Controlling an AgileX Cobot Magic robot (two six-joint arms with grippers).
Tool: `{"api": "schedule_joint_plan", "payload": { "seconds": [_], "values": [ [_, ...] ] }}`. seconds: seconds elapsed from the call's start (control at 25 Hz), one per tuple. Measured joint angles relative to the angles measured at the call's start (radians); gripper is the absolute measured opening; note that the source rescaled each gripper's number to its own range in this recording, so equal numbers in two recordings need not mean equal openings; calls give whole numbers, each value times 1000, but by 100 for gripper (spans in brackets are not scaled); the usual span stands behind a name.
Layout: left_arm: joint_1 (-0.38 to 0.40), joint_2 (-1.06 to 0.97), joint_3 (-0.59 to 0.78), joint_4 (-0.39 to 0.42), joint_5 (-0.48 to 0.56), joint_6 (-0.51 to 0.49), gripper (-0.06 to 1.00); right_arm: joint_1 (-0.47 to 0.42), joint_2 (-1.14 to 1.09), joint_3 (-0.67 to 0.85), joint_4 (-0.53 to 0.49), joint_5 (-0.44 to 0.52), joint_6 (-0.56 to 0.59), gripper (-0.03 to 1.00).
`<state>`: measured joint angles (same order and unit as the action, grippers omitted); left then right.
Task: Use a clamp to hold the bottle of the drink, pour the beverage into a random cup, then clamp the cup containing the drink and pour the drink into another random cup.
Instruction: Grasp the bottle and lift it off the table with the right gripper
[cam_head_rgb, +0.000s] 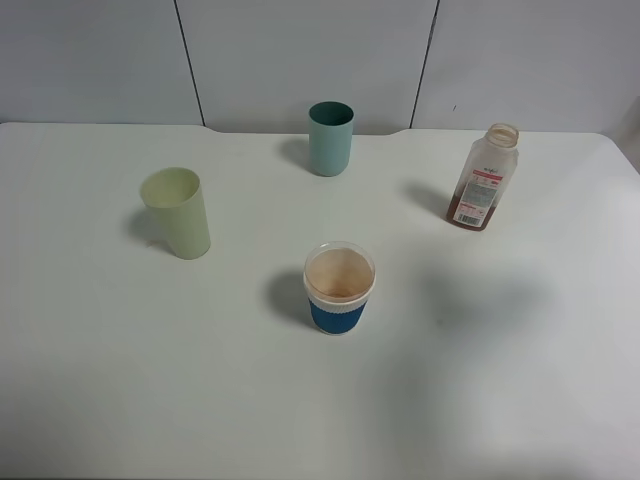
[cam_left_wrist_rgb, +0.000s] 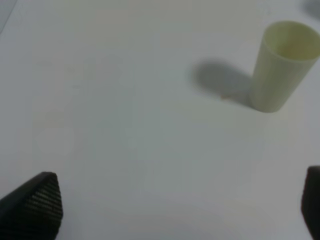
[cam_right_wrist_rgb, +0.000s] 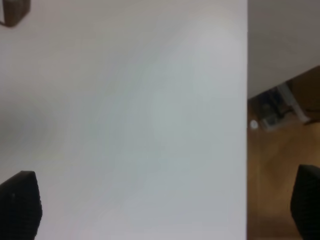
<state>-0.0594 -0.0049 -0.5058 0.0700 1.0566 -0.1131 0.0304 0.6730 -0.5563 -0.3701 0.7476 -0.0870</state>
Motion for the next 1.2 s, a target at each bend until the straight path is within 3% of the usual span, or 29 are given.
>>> {"api": "schedule_joint_plan", "payload": {
  "seconds": [0.24,0.36,0.48,0.72,1.04,1.2],
  "values": [
    [0,0,0,0,0,0,89,-59,1,0,-89,23,6,100],
    [0,0,0,0,0,0,89,-86,2,0,-91,-18,7,100],
    [0,0,0,0,0,0,89,-133,48,0,-84,-117,7,100],
    [0,0,0,0,0,0,89,-158,258,0,-98,-233,7,100],
    [0,0,0,0,0,0,89,-159,411,0,-160,-305,-3,100],
    [0,0,0,0,0,0,89,-219,461,0,-179,-370,-59,100]
  ]
}}
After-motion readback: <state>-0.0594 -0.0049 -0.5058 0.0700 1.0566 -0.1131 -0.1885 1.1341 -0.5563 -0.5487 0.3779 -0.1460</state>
